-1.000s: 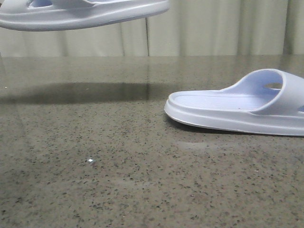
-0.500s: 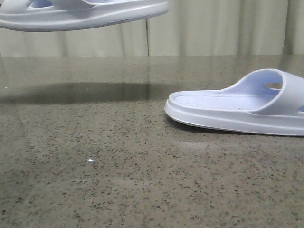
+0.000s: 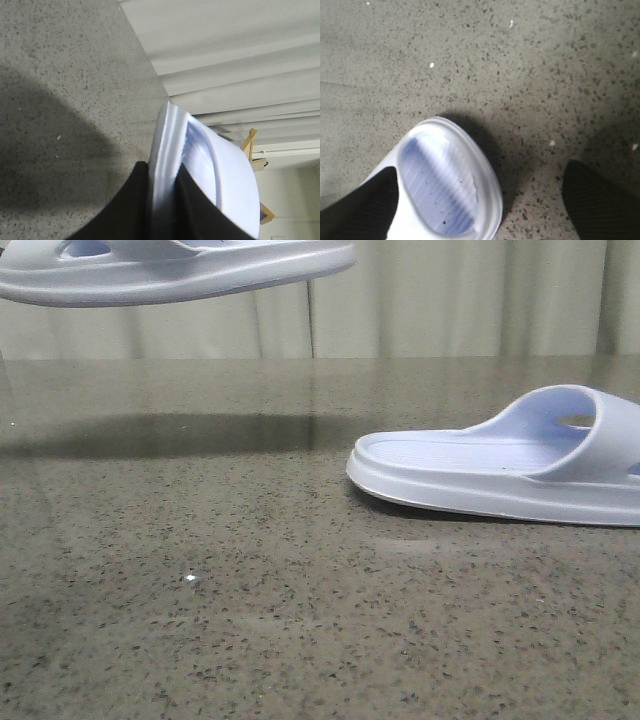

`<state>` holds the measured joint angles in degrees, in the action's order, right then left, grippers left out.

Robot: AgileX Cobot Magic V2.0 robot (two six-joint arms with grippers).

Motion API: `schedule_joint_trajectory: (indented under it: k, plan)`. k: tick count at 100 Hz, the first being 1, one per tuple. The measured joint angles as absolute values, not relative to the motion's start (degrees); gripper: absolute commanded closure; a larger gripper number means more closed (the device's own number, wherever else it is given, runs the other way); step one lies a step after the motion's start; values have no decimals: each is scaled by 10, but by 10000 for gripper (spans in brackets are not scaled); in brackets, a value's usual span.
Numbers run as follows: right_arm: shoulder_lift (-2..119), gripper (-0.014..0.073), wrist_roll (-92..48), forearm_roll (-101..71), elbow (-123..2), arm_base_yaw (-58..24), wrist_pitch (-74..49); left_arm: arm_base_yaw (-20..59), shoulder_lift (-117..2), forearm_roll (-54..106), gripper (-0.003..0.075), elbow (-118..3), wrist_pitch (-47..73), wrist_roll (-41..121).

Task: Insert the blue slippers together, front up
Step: 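Lower the right gripper onto the heel of the other slipper and grasp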

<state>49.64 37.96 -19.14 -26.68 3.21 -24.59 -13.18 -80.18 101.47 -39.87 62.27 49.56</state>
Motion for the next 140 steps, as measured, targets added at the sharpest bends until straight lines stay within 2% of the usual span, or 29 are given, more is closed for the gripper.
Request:
schedule_joint_trajectory:
  k: [44, 68, 80, 127, 135, 140]
  plan:
    - [547, 17, 380, -217, -271, 24, -198, -132, -802, 1015, 704, -399, 619, 496]
    - [566, 120, 380, -227, -272, -5, -180, -132, -802, 1015, 704, -399, 617, 496]
    - [573, 140, 380, -237, -272, -10, -176, -132, -802, 1015, 704, -399, 617, 496]
    - [594, 144, 380, -250, -275, -11, -164, -132, -802, 1015, 704, -399, 615, 496]
    - [597, 189, 380, -251, -278, -11, -163, -132, -802, 1015, 704, -399, 615, 496]
    - [599, 248, 380, -251, -278, -11, -163, -132, -802, 1015, 704, -399, 615, 496]
